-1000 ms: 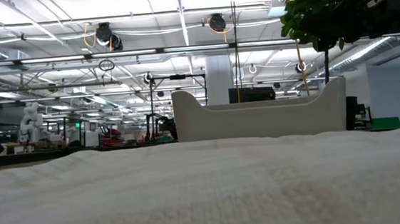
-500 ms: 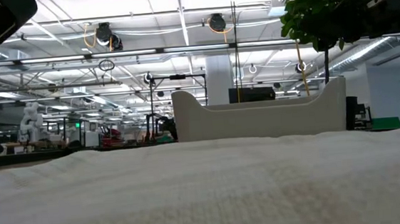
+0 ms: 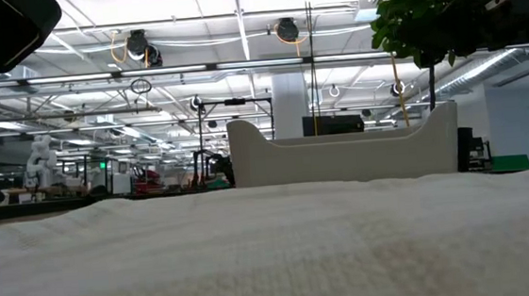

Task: Pick and placing Produce into tupperware
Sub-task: Put the yellow lemon into the gray bin

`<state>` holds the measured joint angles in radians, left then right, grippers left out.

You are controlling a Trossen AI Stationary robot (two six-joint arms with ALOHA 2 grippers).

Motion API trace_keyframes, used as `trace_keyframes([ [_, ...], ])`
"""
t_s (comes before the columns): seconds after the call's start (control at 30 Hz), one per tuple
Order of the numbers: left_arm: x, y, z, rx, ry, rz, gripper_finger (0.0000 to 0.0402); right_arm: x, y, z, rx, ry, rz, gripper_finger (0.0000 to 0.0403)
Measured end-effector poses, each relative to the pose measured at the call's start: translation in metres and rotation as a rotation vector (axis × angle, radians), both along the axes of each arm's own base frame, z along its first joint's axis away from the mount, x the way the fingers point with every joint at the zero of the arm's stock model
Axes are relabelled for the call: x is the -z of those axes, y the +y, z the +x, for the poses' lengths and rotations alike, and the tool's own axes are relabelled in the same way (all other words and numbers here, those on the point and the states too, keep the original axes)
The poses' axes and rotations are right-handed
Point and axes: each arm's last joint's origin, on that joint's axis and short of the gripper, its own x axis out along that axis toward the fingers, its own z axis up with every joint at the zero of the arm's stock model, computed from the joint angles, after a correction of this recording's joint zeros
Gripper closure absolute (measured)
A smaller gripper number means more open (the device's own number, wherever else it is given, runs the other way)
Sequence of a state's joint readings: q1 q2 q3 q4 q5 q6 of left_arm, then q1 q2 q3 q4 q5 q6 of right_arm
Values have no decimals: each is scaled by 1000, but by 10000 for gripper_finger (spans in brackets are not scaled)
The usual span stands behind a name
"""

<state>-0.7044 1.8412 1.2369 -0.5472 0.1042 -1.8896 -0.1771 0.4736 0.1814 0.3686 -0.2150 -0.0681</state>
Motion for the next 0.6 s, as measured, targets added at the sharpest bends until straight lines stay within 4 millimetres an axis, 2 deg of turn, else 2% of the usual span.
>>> trace_keyframes([
  [0.6,-1,-4,-1,-38,-26,3,128,0,0,0,0,0,0,403],
])
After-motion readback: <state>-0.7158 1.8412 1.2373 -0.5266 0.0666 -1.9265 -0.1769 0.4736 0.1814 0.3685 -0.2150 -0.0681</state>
